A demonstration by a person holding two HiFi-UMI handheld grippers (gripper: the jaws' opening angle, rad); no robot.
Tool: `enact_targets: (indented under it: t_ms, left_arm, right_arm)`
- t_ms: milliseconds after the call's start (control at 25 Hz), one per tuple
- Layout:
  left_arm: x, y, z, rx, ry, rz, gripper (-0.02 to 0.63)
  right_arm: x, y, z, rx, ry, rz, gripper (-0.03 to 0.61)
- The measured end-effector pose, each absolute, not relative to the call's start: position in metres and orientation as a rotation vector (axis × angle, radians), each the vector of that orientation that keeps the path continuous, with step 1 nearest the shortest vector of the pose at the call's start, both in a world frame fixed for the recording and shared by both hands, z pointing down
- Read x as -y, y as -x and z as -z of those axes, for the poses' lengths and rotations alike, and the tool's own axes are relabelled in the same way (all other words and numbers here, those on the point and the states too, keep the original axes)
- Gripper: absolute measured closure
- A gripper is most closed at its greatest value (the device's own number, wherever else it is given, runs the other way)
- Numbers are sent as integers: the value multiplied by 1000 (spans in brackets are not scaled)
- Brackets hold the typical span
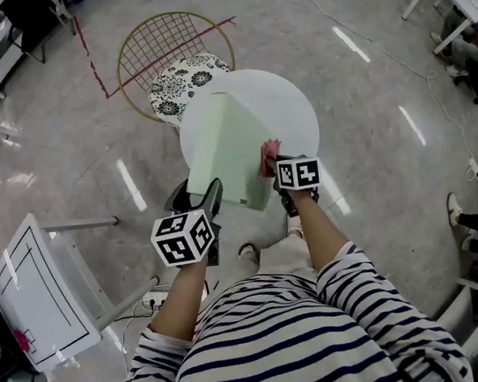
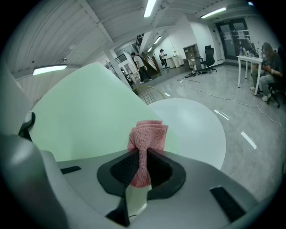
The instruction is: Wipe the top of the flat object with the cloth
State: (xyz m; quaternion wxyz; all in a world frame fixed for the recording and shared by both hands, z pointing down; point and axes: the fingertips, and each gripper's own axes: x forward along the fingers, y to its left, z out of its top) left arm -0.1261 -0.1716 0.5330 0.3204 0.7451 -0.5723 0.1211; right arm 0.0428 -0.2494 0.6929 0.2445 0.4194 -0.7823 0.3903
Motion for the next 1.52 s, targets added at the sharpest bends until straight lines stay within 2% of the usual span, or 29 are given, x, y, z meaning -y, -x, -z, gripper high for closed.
enact_targets:
  t_ms: [200, 480, 600, 960, 1520]
  left_arm:
    - [173, 125, -533, 1506, -1972, -320, 318]
    - [175, 120, -532, 1507, -1988, -330, 318]
    - [175, 119, -532, 1509, -1990, -332, 318]
    - [176, 116, -531, 1508, -1988, -341, 318]
    - [178, 118, -532, 1497, -1973, -336, 318]
  right_arm:
    - [271, -41, -632, 2269, -1202, -1000, 529]
    - [308, -11, -501, 2621, -1202, -674, 529]
    - [314, 8, -483, 2680, -1132, -622, 529]
    - [324, 31, -518, 2624, -1000, -683, 529]
    - [324, -24, -626, 2342, -995, -710, 529]
